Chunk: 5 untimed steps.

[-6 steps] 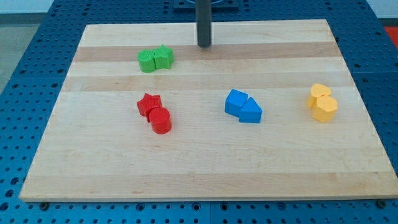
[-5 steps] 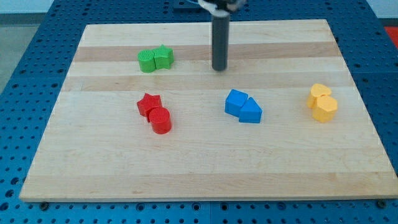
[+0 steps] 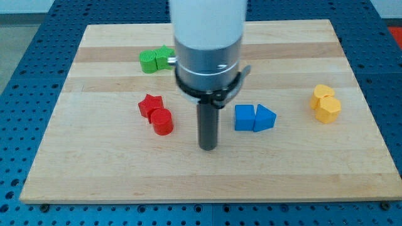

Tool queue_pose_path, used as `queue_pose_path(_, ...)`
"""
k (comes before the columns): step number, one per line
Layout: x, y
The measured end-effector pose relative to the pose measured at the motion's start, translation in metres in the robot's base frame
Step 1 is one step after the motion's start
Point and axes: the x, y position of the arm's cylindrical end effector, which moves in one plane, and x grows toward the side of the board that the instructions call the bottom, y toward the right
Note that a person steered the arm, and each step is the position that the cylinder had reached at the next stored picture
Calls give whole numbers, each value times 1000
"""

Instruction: Slightly touch the red circle

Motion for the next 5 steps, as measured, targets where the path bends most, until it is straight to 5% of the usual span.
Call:
queue_pose_path(3, -8, -72)
queue_pose_path(5, -21, -65)
